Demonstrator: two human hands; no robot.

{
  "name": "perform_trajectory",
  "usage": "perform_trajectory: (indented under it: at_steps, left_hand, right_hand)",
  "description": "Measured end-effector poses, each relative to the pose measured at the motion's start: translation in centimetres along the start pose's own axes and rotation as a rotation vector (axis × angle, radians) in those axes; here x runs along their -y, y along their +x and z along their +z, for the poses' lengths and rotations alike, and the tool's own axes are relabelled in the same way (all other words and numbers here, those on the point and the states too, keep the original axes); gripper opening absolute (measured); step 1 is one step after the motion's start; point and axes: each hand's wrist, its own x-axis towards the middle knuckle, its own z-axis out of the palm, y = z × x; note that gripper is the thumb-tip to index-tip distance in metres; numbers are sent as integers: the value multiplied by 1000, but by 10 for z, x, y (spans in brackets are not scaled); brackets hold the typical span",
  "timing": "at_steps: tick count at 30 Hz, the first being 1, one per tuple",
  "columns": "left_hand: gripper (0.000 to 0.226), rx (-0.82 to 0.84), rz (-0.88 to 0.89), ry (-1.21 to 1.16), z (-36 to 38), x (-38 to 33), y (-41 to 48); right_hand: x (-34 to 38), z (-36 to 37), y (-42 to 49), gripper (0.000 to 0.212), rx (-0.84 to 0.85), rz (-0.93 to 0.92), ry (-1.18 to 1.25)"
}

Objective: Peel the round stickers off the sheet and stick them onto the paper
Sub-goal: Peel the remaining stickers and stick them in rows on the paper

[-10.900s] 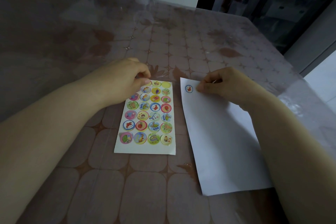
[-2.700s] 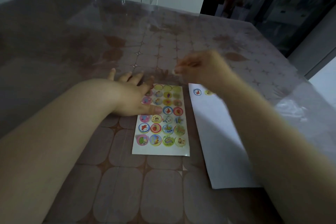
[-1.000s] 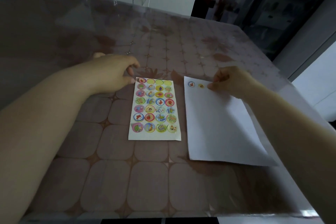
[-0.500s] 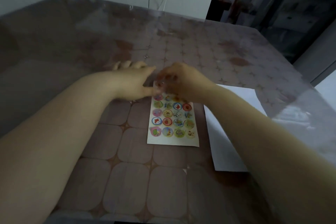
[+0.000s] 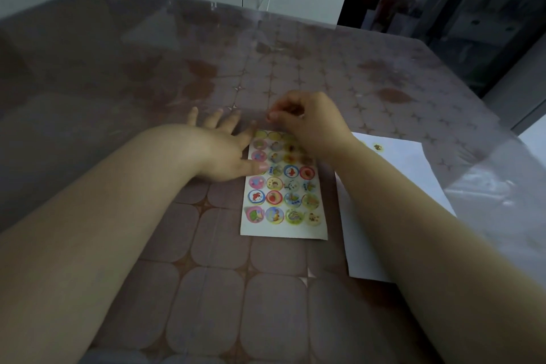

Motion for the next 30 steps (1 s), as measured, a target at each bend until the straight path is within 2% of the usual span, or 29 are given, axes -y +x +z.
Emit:
perform_trajectory:
  at_steps: [3,5,9,11,13,16,18,22,30]
  left_hand:
    - [80,-4,3,-1,0,0,-1]
    - [81,-16,6,-11,0,1,-1]
    - [82,-113,17,-32,1,-4,2]
    - [81,-144,23,-33,2,-7,3]
    - [82,-147,25,-37,2,-8,3]
    - [86,-152,33,-61,1,-6,4]
    - [85,-157,47,-80,0,-5,4]
    - [78,-162,71,-89,2,-4,5]
    - [74,-170,75,-91,3,-2,7]
  right_hand:
    - [5,-30,4,5,-26,121,102]
    - [3,-68,1,10,25,175,34]
    - [-24,-139,-27,14,16,324,-192]
    - [-47,-149,-44,24,49,473,-210]
    - [-69,-146,-59,21,34,592,-189]
    - [-86,-130,-72,9,-76,566,-132]
    - [-87,-123,-73,11,-128,529,-94]
    - [-86,-118,-73,11,-125,547,13]
    - [-91,-114,-68,12,-126,584,-50]
